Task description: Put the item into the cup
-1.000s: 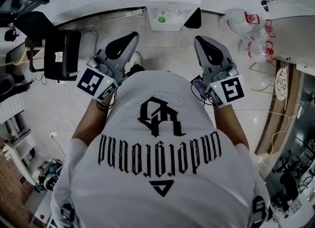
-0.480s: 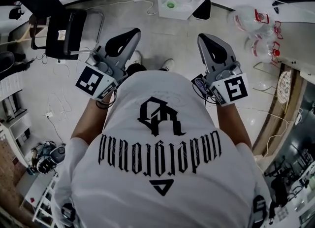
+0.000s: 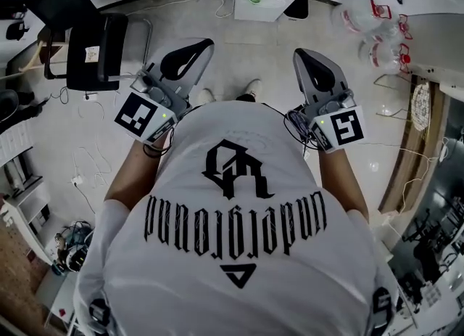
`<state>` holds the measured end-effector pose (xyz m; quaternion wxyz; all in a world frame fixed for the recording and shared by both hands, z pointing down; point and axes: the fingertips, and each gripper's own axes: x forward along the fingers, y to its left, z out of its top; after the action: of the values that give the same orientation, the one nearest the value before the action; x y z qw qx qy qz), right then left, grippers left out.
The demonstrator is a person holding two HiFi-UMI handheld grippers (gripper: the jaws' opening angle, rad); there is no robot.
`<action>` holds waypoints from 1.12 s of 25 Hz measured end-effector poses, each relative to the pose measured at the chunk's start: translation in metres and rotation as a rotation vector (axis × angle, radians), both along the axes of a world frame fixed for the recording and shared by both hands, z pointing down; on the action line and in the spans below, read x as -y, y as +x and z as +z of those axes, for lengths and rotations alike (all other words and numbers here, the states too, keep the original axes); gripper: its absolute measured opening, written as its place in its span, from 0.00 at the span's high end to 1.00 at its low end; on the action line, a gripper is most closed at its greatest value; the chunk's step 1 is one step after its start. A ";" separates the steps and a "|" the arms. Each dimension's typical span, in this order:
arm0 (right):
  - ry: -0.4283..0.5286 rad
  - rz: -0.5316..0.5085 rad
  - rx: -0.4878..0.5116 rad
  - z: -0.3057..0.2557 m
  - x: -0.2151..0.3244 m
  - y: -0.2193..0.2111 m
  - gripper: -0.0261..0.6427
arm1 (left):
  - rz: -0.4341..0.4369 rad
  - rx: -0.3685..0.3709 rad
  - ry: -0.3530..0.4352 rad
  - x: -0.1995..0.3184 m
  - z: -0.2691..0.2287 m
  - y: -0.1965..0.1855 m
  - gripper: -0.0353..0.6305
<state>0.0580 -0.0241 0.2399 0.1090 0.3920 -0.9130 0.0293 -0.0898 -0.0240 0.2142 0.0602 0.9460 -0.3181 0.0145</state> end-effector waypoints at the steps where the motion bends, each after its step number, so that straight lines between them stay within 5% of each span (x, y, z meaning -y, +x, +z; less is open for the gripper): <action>1: 0.004 0.005 -0.005 0.001 -0.006 -0.009 0.94 | 0.007 -0.003 -0.006 -0.005 0.001 -0.009 0.93; 17: 0.019 0.083 -0.039 0.022 -0.072 -0.092 0.94 | 0.170 -0.003 -0.024 -0.076 0.011 -0.070 0.92; 28: 0.063 0.015 -0.006 -0.002 -0.117 -0.044 0.94 | 0.112 -0.015 -0.006 -0.126 0.004 -0.011 0.92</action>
<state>0.0145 0.0930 0.2375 0.0988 0.4023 -0.9102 0.0001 -0.1006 0.1016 0.2177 0.0647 0.9622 -0.2641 0.0118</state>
